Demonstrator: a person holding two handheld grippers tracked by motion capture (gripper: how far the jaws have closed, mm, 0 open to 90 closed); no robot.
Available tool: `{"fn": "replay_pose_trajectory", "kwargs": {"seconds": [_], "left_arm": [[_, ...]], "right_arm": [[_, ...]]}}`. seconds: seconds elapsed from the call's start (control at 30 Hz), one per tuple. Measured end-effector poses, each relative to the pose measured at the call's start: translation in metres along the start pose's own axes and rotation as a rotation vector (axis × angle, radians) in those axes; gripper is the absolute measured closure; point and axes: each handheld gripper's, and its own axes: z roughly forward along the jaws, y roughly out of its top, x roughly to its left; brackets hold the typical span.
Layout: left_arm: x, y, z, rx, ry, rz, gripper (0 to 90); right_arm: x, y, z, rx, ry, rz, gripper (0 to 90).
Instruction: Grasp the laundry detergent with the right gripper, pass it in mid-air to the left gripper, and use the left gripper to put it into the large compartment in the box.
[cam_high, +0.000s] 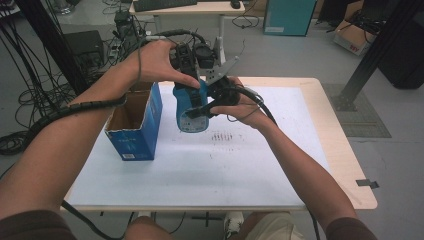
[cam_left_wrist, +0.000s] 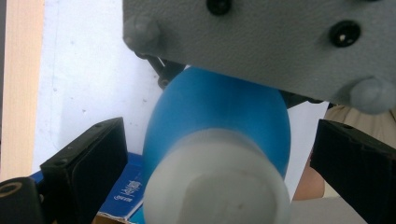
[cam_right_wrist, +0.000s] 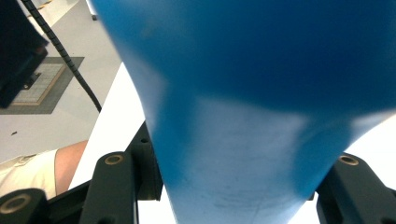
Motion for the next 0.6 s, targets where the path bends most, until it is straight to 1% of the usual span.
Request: {"fn": "replay_pose_trajectory", "kwargs": {"seconds": [0.1,0.13,0.6], "left_arm": [[-0.0004,0.0001,0.0002,-0.004,0.007,-0.002,4.3],[0.0004,0.0004,-0.0008,0.006,-0.003,0.002,4.3],[0.0002,0.0005,0.0012,0.007,-0.002,-0.001,4.3]], "right_arm": [[0.0000,0.0001,0.0000,-0.001,0.001,-0.001,44.0],[0.0000,0.0001,0.0000,0.000,0.002,-0.001,44.0],[-0.0001,0.0002,-0.0007,-0.005,0.008,-0.004,43.9]]}}
